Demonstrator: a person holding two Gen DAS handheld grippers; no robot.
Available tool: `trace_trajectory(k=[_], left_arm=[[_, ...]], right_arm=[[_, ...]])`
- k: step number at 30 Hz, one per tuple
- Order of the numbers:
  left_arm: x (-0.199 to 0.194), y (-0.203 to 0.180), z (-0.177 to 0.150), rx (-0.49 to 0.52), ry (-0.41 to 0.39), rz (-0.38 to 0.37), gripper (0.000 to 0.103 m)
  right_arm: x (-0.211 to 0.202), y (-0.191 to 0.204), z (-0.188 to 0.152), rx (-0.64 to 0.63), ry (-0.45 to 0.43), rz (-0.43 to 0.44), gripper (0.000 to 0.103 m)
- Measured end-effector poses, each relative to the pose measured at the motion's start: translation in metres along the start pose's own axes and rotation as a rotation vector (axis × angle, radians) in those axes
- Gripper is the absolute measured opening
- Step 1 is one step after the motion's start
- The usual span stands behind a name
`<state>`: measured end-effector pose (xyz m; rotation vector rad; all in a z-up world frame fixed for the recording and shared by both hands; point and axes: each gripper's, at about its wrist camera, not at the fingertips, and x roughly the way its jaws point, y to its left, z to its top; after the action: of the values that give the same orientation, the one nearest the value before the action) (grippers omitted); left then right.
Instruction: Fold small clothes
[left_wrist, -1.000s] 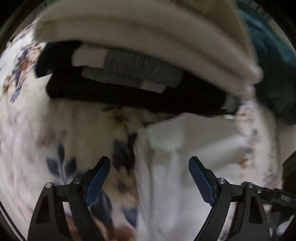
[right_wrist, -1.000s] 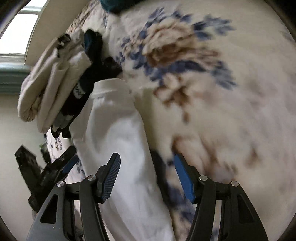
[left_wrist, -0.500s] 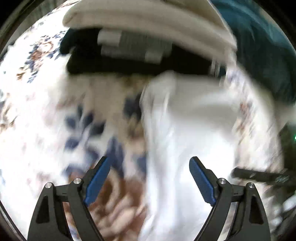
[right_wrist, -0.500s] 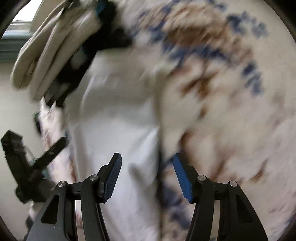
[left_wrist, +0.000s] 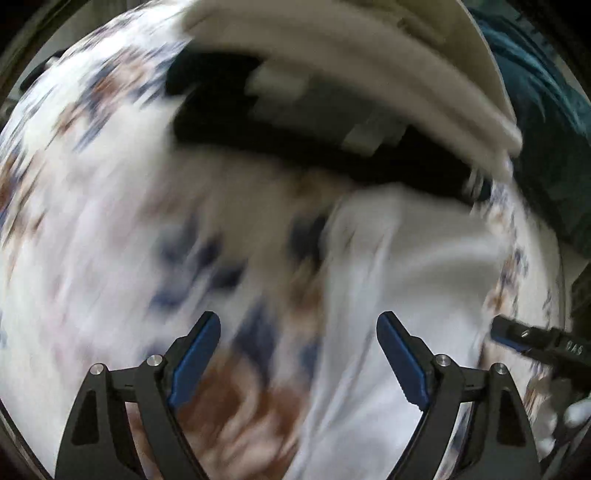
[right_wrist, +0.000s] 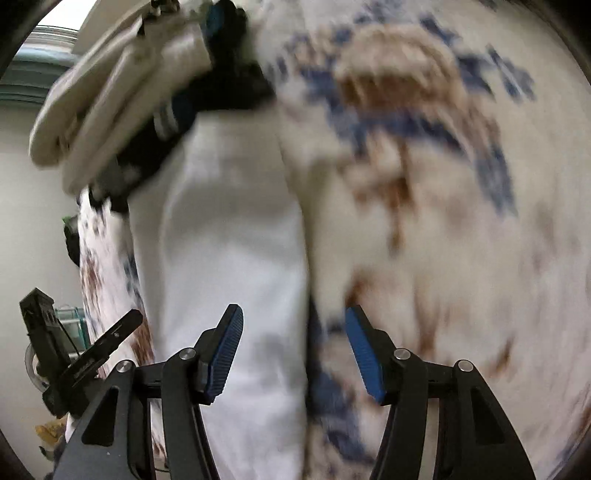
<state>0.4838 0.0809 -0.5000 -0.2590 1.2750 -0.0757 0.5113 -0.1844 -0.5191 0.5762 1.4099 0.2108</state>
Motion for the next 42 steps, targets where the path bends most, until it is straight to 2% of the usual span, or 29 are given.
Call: trace_trajectory(k=[2,3,5,7,9,13,15,18,20,21,23,25,27,28,30,32,36,39,40,41,42], left_arm=[[0.017,-0.008,0.029,0.008,-0.007,0.012,0.086],[0.029,-0.009,0.044,0.019,0.004,0.027,0.086],[0.052,-0.001,0.059,0.023,0.038,0.096,0.087],[0.062,0.009,0.062,0.02,0.05,0.102,0.088],[0.059,0.01,0.061,0.041,0.042,0.117,0.088],[0.038,0.006,0.055,0.003,0.017,0.089,0.088],[0.009,0.006,0.037,-0.006,-0.022,0.051,0.088],[-0.017,0.01,0.006,0.028,-0.013,0.027,0.088],[-0.014,0.021,-0.015,0.077,0.031,0.082,0.088],[-0.007,0.03,-0.027,0.108,0.06,0.142,0.088],[0.004,0.063,-0.044,0.083,0.114,0.206,0.088],[-0.002,0.093,-0.05,0.02,0.118,0.165,0.088],[-0.022,0.11,-0.056,-0.02,0.1,0.143,0.087],[-0.033,0.121,-0.063,-0.034,0.1,0.108,0.087],[-0.058,0.135,-0.08,-0.055,0.1,0.042,0.087],[-0.08,0.138,-0.115,-0.05,0.118,-0.015,0.087],[-0.121,0.153,-0.176,-0.029,0.164,-0.07,0.086],[-0.137,0.164,-0.198,-0.026,0.198,-0.114,0.086],[-0.138,0.164,-0.203,-0.028,0.208,-0.125,0.086],[-0.138,0.169,-0.215,-0.033,0.222,-0.15,0.082],[-0.133,0.168,-0.222,-0.038,0.236,-0.164,0.072]], right_arm=[[0.009,0.005,0.025,-0.002,-0.003,0.042,0.06],[0.013,0.006,0.042,-0.009,-0.005,0.032,0.06],[0.02,0.005,0.058,-0.016,-0.031,-0.058,0.06],[0.027,-0.003,0.073,-0.002,-0.032,-0.116,0.06],[0.031,-0.007,0.079,-0.009,-0.021,-0.136,0.059],[0.03,0.014,0.078,-0.05,-0.024,-0.166,0.059],[0.018,0.019,0.063,-0.05,-0.024,-0.126,0.06],[0.014,0.029,0.033,-0.067,0.018,-0.058,0.06],[0.025,0.031,0.011,-0.093,0.07,-0.06,0.06],[0.031,0.031,0.003,-0.106,0.091,-0.075,0.06],[0.042,0.023,-0.021,-0.124,0.103,-0.148,0.06],[0.041,0.018,-0.031,-0.107,0.087,-0.172,0.06],[0.034,0.017,-0.035,-0.072,0.069,-0.184,0.06],[0.028,0.016,-0.038,-0.049,0.062,-0.177,0.06],[0.01,0.013,-0.046,-0.019,0.053,-0.142,0.06],[-0.005,0.013,-0.064,0.004,0.053,-0.123,0.06],[-0.029,0.013,-0.125,0.06,0.07,-0.092,0.06],[-0.028,0.025,-0.182,0.098,0.101,-0.094,0.06],[-0.029,0.026,-0.199,0.107,0.102,-0.099,0.057],[-0.029,0.028,-0.223,0.119,0.115,-0.113,0.045],[-0.025,0.033,-0.239,0.129,0.133,-0.116,0.04]])
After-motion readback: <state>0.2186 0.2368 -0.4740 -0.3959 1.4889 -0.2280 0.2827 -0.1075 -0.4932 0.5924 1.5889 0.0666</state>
